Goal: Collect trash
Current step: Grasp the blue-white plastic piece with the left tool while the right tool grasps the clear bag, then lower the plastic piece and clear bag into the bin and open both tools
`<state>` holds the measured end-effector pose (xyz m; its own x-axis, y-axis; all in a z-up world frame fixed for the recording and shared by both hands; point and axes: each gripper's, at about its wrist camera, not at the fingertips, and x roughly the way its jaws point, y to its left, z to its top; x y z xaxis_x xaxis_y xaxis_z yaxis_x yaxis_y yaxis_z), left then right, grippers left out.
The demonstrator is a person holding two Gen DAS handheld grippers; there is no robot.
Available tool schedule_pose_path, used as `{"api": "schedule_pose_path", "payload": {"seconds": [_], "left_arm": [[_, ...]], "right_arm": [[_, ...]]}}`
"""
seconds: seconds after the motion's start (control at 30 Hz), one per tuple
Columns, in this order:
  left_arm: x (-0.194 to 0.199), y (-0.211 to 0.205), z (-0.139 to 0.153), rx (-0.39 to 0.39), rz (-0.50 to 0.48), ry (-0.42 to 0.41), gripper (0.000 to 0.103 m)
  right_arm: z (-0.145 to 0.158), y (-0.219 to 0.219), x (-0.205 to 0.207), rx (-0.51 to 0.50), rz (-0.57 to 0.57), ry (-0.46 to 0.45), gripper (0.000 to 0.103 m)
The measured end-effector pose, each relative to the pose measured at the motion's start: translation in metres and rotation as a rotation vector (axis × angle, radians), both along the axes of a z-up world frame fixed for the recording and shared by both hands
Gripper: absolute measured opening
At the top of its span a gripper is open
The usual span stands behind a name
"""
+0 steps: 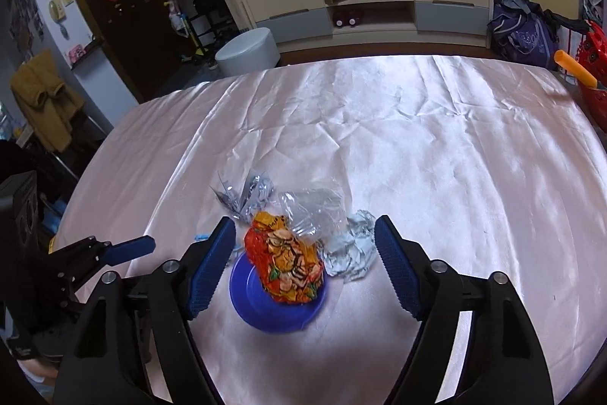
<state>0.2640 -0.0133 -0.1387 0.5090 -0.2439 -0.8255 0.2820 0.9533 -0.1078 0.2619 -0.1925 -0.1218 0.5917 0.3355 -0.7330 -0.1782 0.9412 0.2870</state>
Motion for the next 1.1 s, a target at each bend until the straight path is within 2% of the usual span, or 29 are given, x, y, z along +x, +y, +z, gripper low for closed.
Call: {"api": "schedule_pose_path", "payload": {"seconds": [0.07,0.27,0.37,0.43,0.5,0.6,0.9,1.1], "left_arm": [[0.008,-0.002,-0.002,-0.01,-0.003,0.0,0.066],[0.024,-0.011,-0.012,-0.018,-0.021,0.016,0.055],[0.03,-0.015,-0.016,-0.022,-0.039,0.024,0.049],[0.033,-0.017,-0.019,-0.03,-0.05,0.034,0.044],[0.033,-0.019,-0.022,-0.035,-0.062,0.042,0.03],[0.03,-0.02,-0.02,-0.035,-0.075,0.037,0.017],[-0.005,-0.014,0.022,-0.039,-0.067,-0.041,0.014],[-0.049,-0.016,0.059,-0.006,-0.082,-0.099,0.014]], "right_arm": [[-0.003,0.004,0.008,0.001,0.008,0.009,0.067],[-0.015,0.008,0.021,0.017,0.011,0.037,0.056],[-0.019,0.006,0.026,0.024,0.01,0.044,0.044],[-0.02,0.007,0.027,0.027,0.015,0.044,0.043],[-0.019,0.007,0.026,0.02,0.021,0.038,0.043],[-0.013,0.006,0.02,0.021,0.023,0.025,0.042],[0.034,0.001,-0.012,0.016,0.028,-0.064,0.042],[0.071,-0.001,-0.053,0.011,0.042,-0.123,0.042]]}}
